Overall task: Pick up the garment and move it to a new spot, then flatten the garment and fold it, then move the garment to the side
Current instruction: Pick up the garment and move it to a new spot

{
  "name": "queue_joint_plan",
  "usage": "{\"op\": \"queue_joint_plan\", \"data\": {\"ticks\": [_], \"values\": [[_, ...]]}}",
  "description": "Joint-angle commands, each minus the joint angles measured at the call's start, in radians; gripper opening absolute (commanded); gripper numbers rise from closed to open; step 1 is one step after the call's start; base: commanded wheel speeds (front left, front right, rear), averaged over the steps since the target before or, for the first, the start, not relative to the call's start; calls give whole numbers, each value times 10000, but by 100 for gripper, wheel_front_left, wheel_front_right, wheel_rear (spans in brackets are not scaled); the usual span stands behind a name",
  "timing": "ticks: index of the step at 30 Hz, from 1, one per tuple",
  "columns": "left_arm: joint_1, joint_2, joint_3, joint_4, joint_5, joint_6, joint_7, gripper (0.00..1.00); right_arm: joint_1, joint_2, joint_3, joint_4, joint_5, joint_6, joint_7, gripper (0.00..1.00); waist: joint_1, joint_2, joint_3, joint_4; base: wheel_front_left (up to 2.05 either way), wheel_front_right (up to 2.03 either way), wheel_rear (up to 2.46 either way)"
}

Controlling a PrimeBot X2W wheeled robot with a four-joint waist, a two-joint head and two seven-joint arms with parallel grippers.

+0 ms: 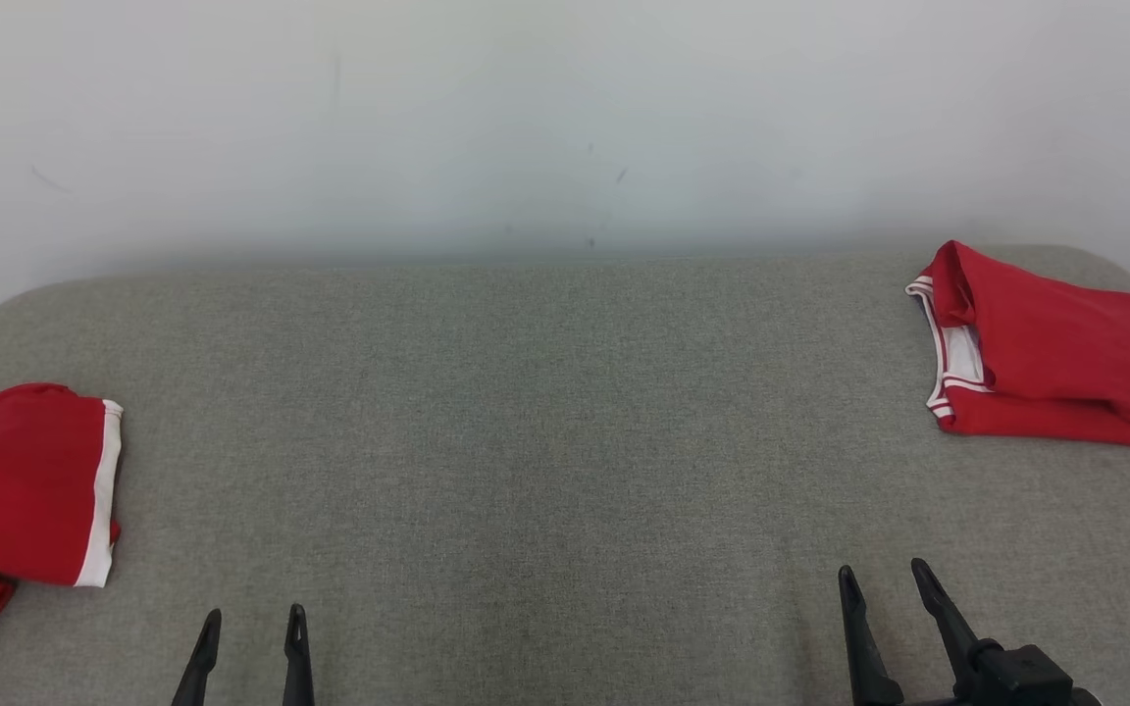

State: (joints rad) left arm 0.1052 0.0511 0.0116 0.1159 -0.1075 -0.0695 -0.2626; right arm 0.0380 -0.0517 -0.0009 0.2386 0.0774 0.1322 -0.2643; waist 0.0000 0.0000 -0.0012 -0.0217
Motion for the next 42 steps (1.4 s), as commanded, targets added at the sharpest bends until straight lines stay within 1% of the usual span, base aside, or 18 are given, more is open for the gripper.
{"op": "queue_joint_plan", "data": {"ticks": [1, 15, 22, 25, 29, 35, 36, 42], "values": [[119, -10, -1, 35, -36, 31, -23, 100, 39, 26, 4, 3, 20, -24, 0, 100, 0, 0, -2, 0, 0, 0, 0], [75, -10, 36, 87, -47, 31, -23, 100, 49, 27, -23, 40, -46, -22, 0, 100, 0, 0, -2, 48, 0, 0, 0], [19, -11, 124, 112, -37, -8, -23, 100, 95, 27, -75, -7, 28, -24, 0, 100, 0, 0, 31, 258, 0, 0, 0], [-9, -11, 102, 130, -22, -19, -23, 100, 166, 27, -114, -30, 155, -24, 0, 100, 0, 0, 31, 493, 0, 0, 0], [43, -9, 102, 115, -64, 75, -23, 100, 271, 26, -65, -52, 171, -24, 0, 100, 0, 0, 13, 918, 0, 0, 0], [46, -11, 170, 159, -83, 79, -23, 100, 315, 26, -93, -94, 116, -24, 0, 100, 0, 0, 40, 1766, 0, 0, 0], [46, -11, 170, 159, -83, 79, -23, 100, 315, 26, -93, -94, 116, -24, 0, 100, 0, 0, 40, 1766, 0, 0, 0], [14, -11, 345, 220, -175, 165, -23, 100, 219, 26, 3, -51, 37, -24, 0, 100, 0, 0, 50, 2600, 0, 0, 0]]}}
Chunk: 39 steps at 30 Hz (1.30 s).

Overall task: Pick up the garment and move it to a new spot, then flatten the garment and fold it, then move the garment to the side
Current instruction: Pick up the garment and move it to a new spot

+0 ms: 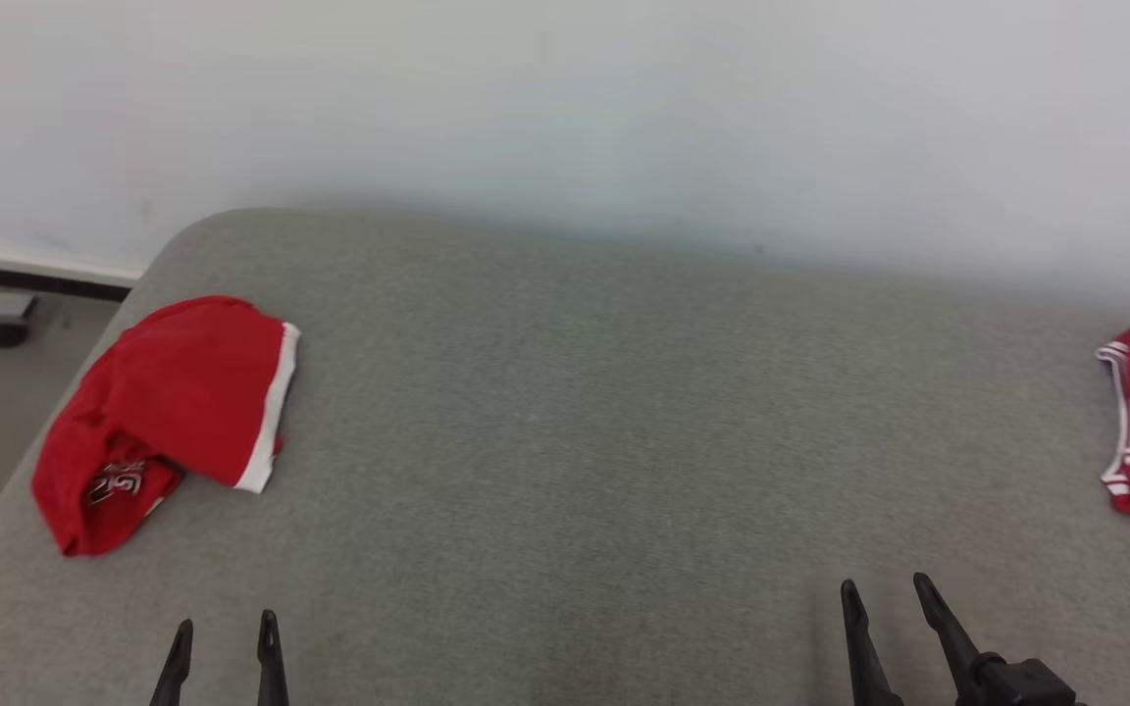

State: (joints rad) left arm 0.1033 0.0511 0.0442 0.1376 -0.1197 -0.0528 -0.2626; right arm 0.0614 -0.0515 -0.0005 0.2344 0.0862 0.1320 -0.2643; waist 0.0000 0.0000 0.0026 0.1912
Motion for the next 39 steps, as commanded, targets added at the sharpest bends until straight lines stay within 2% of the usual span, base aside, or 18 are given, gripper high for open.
{"op": "queue_joint_plan", "data": {"ticks": [1, 20, 30, 39], "values": [[28, -9, 87, 44, -72, 3, -23, 100, -15, 24, 24, 4, -69, -22, 0, 100, 0, 0, 14, 728, 0, 0, 0], [-126, -11, 326, 183, -215, 97, -23, 100, -239, 23, 267, 46, -196, -22, 0, 100, 0, 0, 277, 2542, 0, 0, 0], [86, -11, 548, 231, -219, 58, -23, 100, -315, 23, 433, 49, -260, -22, 0, 100, 0, 0, 278, 2703, 0, 0, 0], [-361, -13, 847, 276, -211, -52, -23, 100, -578, 22, 552, 4, -211, -20, 0, 100, 0, 0, 505, 2251, 0, 0, 0]]}}
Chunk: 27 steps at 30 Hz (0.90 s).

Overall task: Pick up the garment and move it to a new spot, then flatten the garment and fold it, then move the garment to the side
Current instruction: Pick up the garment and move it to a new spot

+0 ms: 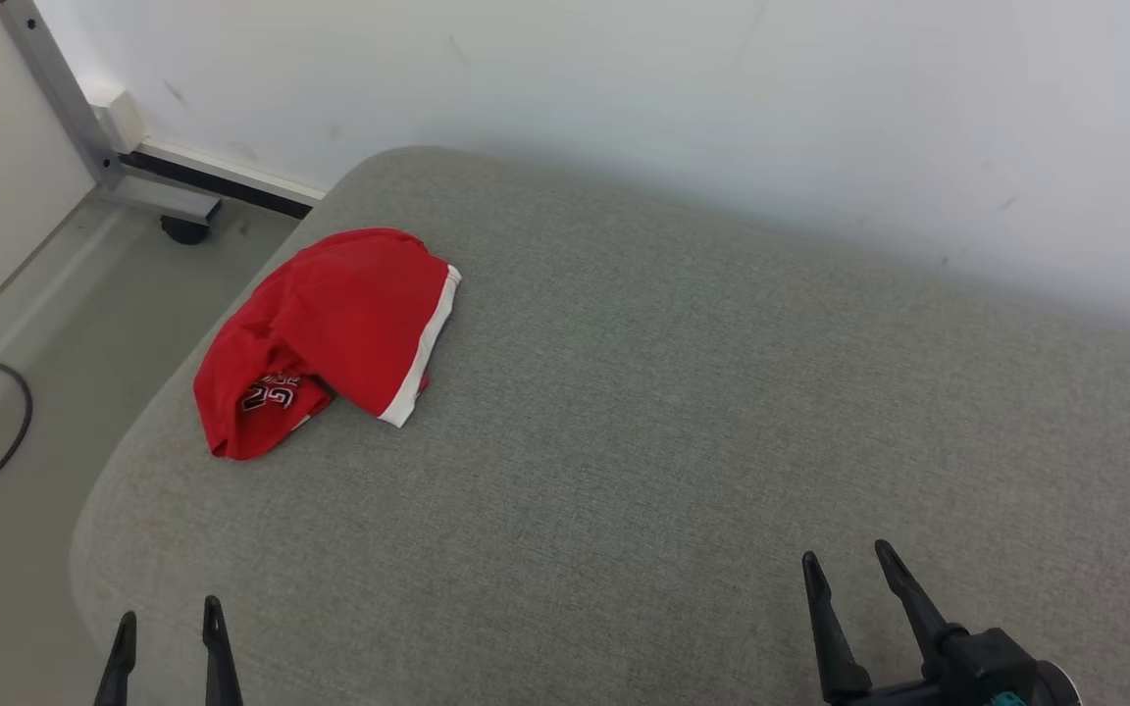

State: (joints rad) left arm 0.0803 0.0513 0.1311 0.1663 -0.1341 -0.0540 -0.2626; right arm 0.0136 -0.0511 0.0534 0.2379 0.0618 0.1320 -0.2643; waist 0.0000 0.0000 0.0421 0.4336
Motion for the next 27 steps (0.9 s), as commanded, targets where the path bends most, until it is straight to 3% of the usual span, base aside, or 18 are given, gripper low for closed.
{"op": "queue_joint_plan", "data": {"ticks": [1, 7, 15, 27], "values": [[-201, -21, 23, -24, -59, -36, -23, 100, -158, 18, 73, -53, 44, -20, 0, 100, 0, 0, 168, -292, 0, 0, 0], [-1200, 264, 278, 64, 179, -327, -23, 100, -600, 16, 263, -106, 13, -22, 0, 100, 0, 0, 667, -1033, 0, 0, 0], [-3413, 1138, 834, 556, -229, -616, -25, 100, -1313, 15, 451, -201, -46, -20, 0, 100, 0, 0, 1556, -1913, 0, 0, 0], [-6756, 2792, 680, 3325, -1585, -753, 178, 100, -2430, 17, 404, -608, -342, -22, 1, 100, 0, 0, 3033, -2906, 0, 0, 0]]}}
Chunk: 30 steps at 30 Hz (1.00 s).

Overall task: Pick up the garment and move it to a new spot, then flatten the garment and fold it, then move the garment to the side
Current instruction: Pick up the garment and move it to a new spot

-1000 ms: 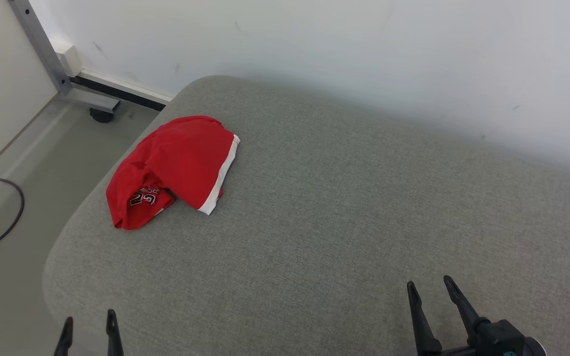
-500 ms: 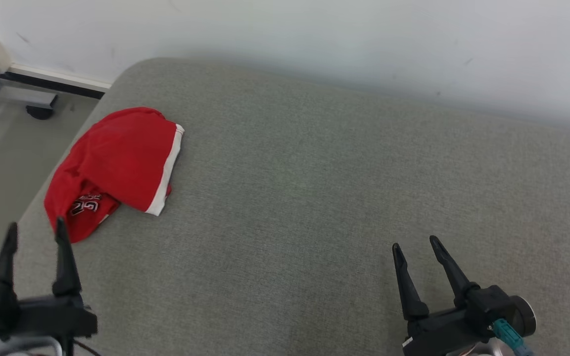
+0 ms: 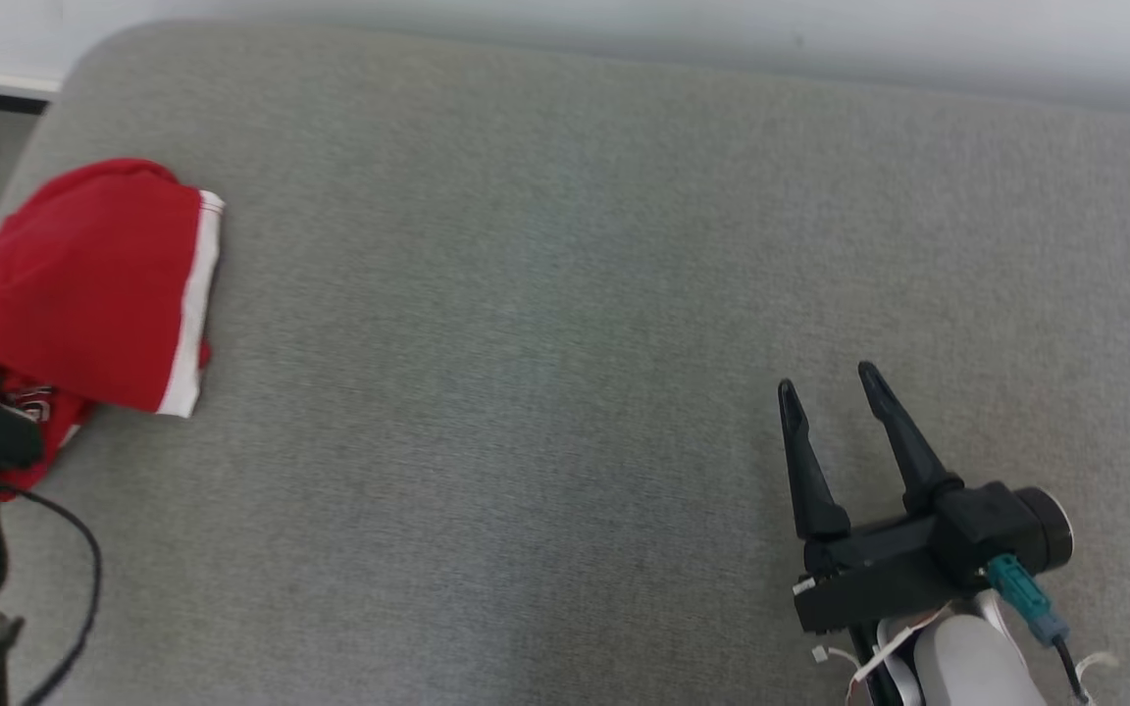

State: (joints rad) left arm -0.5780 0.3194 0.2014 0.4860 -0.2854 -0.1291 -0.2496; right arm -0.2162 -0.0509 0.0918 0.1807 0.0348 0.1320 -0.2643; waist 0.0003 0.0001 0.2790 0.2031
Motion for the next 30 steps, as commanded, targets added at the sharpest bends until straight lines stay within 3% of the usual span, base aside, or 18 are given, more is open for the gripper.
{"op": "queue_joint_plan", "data": {"ticks": [1, 7, 19, 24, 30], "values": [[-385, 236, -132, 365, -253, -4, 150, 100, -233, 13, 25, -58, -86, -20, 1, 100, -3, -1, 781, -686, 0, 0, 0], [-1324, 1139, -761, 1638, -1187, -10, 796, 100, -552, 15, 38, -124, -70, -20, 1, 100, -3, -1, 1307, -1156, 0, 0, 0], [-2458, 2178, -1525, 3627, -1958, -9, 2324, 100, -863, 15, 15, -363, 27, -21, 1, 100, -3, -1, 1856, -1760, 0, 0, 0], [-2777, 2353, -1699, 4596, -2245, -2, 3277, 100, -962, 16, -17, -407, 72, -21, 1, 100, -3, -1, 2001, -1994, 0, 0, 0], [-2911, 2134, -2154, 5767, -2512, -18, 5243, 100, -843, 18, -90, -493, 104, -21, 1, 100, -3, -1, 1854, -2152, 0, 0, 0]]}}
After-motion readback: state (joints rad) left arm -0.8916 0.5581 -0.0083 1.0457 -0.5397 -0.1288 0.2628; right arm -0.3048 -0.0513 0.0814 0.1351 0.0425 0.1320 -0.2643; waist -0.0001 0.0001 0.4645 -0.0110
